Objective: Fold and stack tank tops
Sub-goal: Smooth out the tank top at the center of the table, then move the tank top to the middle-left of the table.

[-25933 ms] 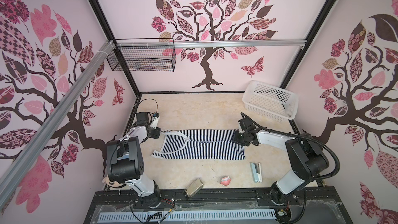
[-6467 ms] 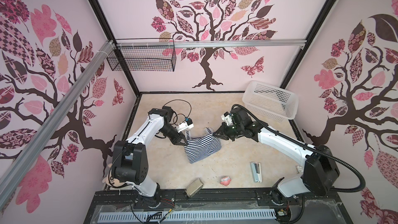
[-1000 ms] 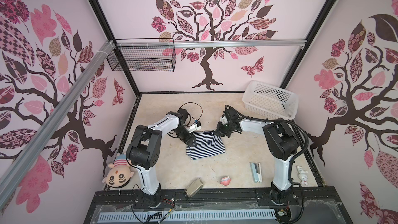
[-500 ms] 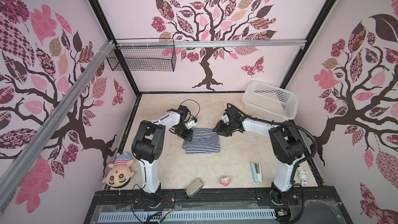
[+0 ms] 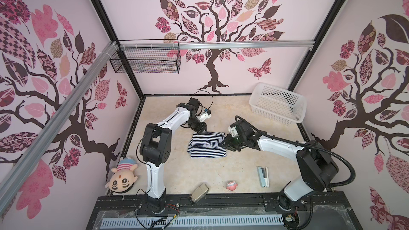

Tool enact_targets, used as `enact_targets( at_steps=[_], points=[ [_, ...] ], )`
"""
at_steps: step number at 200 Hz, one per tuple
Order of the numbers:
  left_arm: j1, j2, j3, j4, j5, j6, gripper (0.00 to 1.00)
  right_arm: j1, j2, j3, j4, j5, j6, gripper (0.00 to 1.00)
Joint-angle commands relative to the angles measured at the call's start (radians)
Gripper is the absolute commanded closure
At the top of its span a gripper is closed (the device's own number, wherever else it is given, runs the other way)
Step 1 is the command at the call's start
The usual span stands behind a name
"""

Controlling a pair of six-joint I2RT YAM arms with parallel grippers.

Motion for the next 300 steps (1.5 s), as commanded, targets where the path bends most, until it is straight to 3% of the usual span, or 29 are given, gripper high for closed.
enact_targets(
  at_steps=[1,35,68,114,139,158,183,300],
  points=[
    [0.002,0.07,0.052,-0.07,0.105,0.029,0.58,0.015,0.034,-0.019,0.065,-0.022,0.026,0.71],
    [0.0,0.148,0.112,-0.086,0.075,0.023,0.58,0.017,0.077,-0.069,0.111,-0.022,0.037,0.72],
    [0.0,0.193,0.124,-0.057,-0.028,-0.005,0.58,0.021,0.121,-0.112,0.139,-0.025,0.044,0.72],
    [0.016,0.214,0.138,-0.036,-0.08,-0.031,0.57,0.023,0.17,-0.095,0.13,-0.046,0.024,0.72],
    [0.026,0.163,0.131,-0.047,-0.022,-0.031,0.57,0.025,0.098,-0.052,0.094,-0.062,0.0,0.65],
    [0.025,0.081,0.095,-0.024,-0.016,-0.044,0.57,0.025,0.014,-0.023,0.05,-0.042,-0.012,0.55],
    [0.026,-0.022,0.028,0.022,-0.033,-0.051,0.56,0.025,-0.037,0.007,0.029,-0.017,-0.023,0.51],
    [0.067,0.049,-0.083,0.079,-0.159,-0.017,0.57,0.027,0.241,0.155,-0.052,0.047,-0.045,0.51]
  ],
)
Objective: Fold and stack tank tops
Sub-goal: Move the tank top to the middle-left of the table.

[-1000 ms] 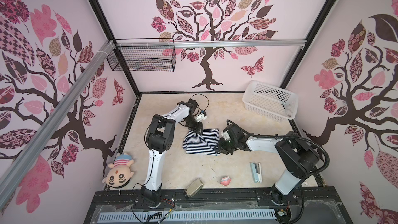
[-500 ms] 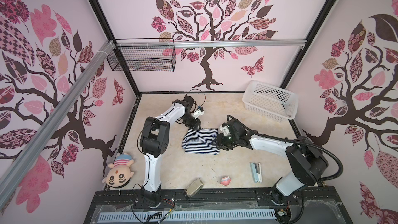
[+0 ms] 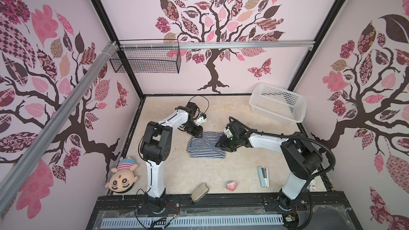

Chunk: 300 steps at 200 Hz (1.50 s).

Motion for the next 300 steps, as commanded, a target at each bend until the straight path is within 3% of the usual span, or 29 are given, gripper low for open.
enact_targets(
  at_steps=[1,48,72,130,159,189,256,300],
  points=[
    [0.03,0.044,0.006,0.041,-0.041,0.007,0.57,0.006,0.059,0.047,-0.036,0.016,-0.021,0.51],
    [0.106,0.123,0.076,0.035,-0.09,-0.013,0.56,0.028,0.202,0.136,0.016,-0.052,-0.015,0.51],
    [0.138,0.149,0.11,0.041,-0.125,-0.021,0.56,0.034,0.293,0.199,0.135,-0.134,0.027,0.5],
    [0.3,0.25,0.275,0.024,-0.263,-0.071,0.56,0.034,0.533,0.558,0.138,-0.165,0.047,0.5],
    [0.381,0.29,0.373,-0.018,-0.226,-0.075,0.56,0.032,0.625,0.711,0.105,-0.182,0.052,0.5],
    [0.394,0.293,0.39,-0.015,-0.175,-0.039,0.56,0.032,0.696,0.821,0.096,-0.213,0.08,0.49],
    [0.394,0.272,0.412,-0.016,-0.145,-0.008,0.55,0.041,0.668,0.743,0.194,-0.263,0.153,0.49],
    [0.393,0.309,0.541,-0.119,-0.099,0.006,0.55,0.083,0.604,0.671,0.189,-0.25,0.17,0.49]
  ],
)
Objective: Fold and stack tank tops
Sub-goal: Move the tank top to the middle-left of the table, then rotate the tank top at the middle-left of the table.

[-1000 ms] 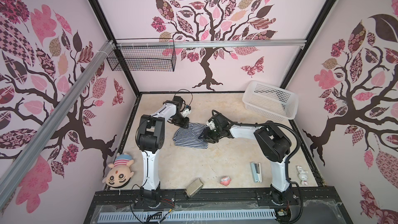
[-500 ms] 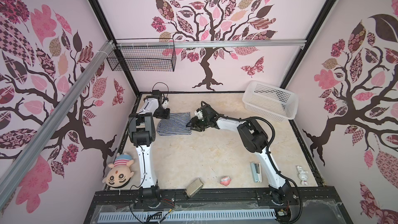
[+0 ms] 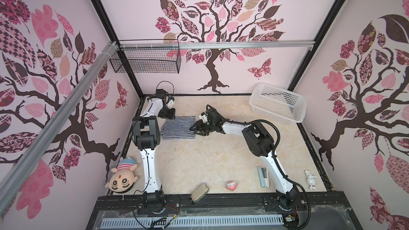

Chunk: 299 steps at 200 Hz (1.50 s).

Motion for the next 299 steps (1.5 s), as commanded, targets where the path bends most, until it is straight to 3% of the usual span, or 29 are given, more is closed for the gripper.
enact_targets(
  at_steps=[1,20,40,88,101,123,150,177,195,227,257,299],
  points=[
    [-0.005,0.02,0.04,-0.064,0.037,0.021,0.55,0.048,-0.06,-0.067,-0.077,0.011,0.013,0.49],
    [-0.004,-0.035,0.002,-0.063,0.026,0.018,0.56,0.032,-0.137,-0.128,-0.096,0.064,-0.033,0.49],
    [-0.004,-0.183,-0.152,0.009,0.028,0.006,0.55,-0.005,-0.23,-0.156,-0.175,0.119,-0.102,0.47],
    [-0.004,-0.592,-0.464,0.139,0.121,-0.054,0.47,-0.036,-0.469,-0.192,-0.355,0.163,-0.24,0.21],
    [-0.004,-0.68,-0.512,0.128,0.141,-0.06,0.47,-0.041,-0.541,-0.238,-0.387,0.187,-0.267,0.2],
    [-0.004,-0.826,-0.633,0.142,0.171,-0.063,0.46,-0.064,-0.678,-0.311,-0.488,0.308,-0.333,0.19],
    [-0.003,-0.939,-0.836,0.281,0.154,-0.065,0.44,-0.075,-0.861,-0.401,-0.601,0.526,-0.404,0.18],
    [-0.003,-0.879,-0.909,0.372,0.157,-0.066,0.44,-0.082,-1.058,-0.575,-0.586,0.669,-0.452,0.16],
    [-0.003,-0.782,-0.888,0.384,0.184,-0.059,0.45,-0.086,-1.218,-0.732,-0.51,0.784,-0.469,0.15],
    [-0.003,-0.595,-0.809,0.389,0.168,-0.079,0.46,-0.121,-1.401,-0.846,-0.552,0.918,-0.496,0.11],
    [-0.003,-0.49,-0.768,0.389,0.119,-0.093,0.47,-0.121,-1.487,-0.898,-0.574,0.912,-0.496,0.11],
    [-0.003,-0.471,-0.821,0.39,0.117,-0.101,0.47,-0.121,-1.533,-0.948,-0.595,0.913,-0.492,0.11]
  ],
)
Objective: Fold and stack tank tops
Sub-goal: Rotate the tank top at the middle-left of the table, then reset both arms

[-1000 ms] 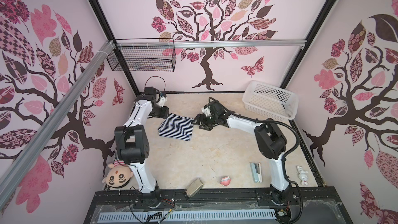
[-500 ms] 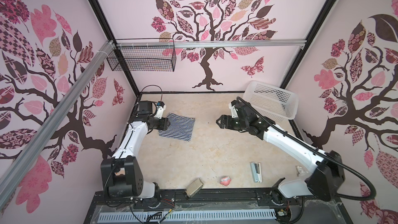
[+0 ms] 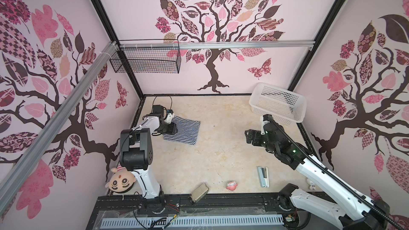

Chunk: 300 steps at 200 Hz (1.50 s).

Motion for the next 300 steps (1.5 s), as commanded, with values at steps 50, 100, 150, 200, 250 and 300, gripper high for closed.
enact_targets(
  at_steps=[50,100,150,200,250,300],
  points=[
    [-0.004,-0.004,-0.071,-0.03,0.003,-0.013,0.49,0.0,-0.031,-0.022,-0.015,0.058,-0.028,0.09],
    [-0.004,-0.114,-0.107,-0.066,0.037,-0.028,0.49,0.0,0.011,0.028,0.009,0.052,-0.057,0.09],
    [-0.002,-0.368,-0.121,-0.041,-0.023,-0.094,0.46,-0.053,0.058,0.002,0.102,0.157,-0.123,0.0],
    [-0.001,-0.704,-0.385,0.325,-0.147,-0.203,0.27,-0.226,0.066,-0.209,0.442,0.21,-0.251,0.0],
    [0.001,-0.81,-0.827,0.892,-0.122,-0.165,0.03,-0.259,0.249,-0.359,0.827,0.323,-0.395,0.0],
    [0.001,-0.686,-0.923,1.12,-0.125,-0.168,0.03,-0.261,0.389,-0.417,1.081,0.269,-0.501,0.0]
  ],
)
